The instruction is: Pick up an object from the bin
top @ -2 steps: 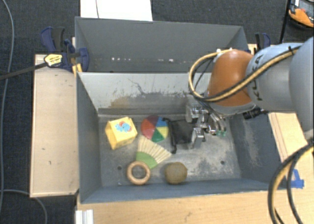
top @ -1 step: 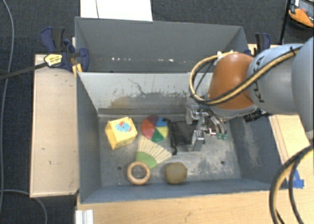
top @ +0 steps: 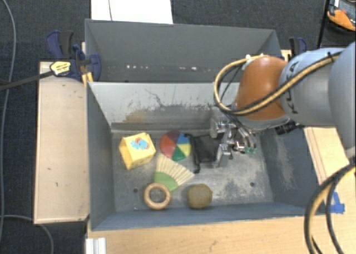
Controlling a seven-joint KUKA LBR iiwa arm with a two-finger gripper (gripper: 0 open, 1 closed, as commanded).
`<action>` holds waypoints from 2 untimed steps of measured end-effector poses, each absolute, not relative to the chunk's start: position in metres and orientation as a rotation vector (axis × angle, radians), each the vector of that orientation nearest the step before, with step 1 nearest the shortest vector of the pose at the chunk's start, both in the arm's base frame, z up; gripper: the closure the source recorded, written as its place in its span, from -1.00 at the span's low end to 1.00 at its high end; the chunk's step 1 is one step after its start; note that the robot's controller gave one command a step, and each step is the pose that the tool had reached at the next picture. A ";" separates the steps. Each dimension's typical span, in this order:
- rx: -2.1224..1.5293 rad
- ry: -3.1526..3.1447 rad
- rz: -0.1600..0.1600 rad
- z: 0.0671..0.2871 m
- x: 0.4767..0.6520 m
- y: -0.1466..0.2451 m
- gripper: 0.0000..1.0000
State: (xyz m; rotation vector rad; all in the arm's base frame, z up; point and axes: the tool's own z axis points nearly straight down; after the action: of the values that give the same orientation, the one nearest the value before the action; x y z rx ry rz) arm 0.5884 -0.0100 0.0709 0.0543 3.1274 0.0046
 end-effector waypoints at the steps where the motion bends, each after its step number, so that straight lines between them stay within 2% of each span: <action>1: 0.053 3.125 0.004 0.074 0.579 -0.009 1.00; 2: 0.053 3.125 0.004 0.074 0.579 -0.009 1.00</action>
Offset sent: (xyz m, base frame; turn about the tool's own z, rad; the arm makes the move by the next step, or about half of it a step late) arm 0.0000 0.0000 0.0000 0.0000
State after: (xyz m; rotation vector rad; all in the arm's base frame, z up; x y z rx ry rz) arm 0.5791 -0.0088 0.0736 0.0531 3.1250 0.0041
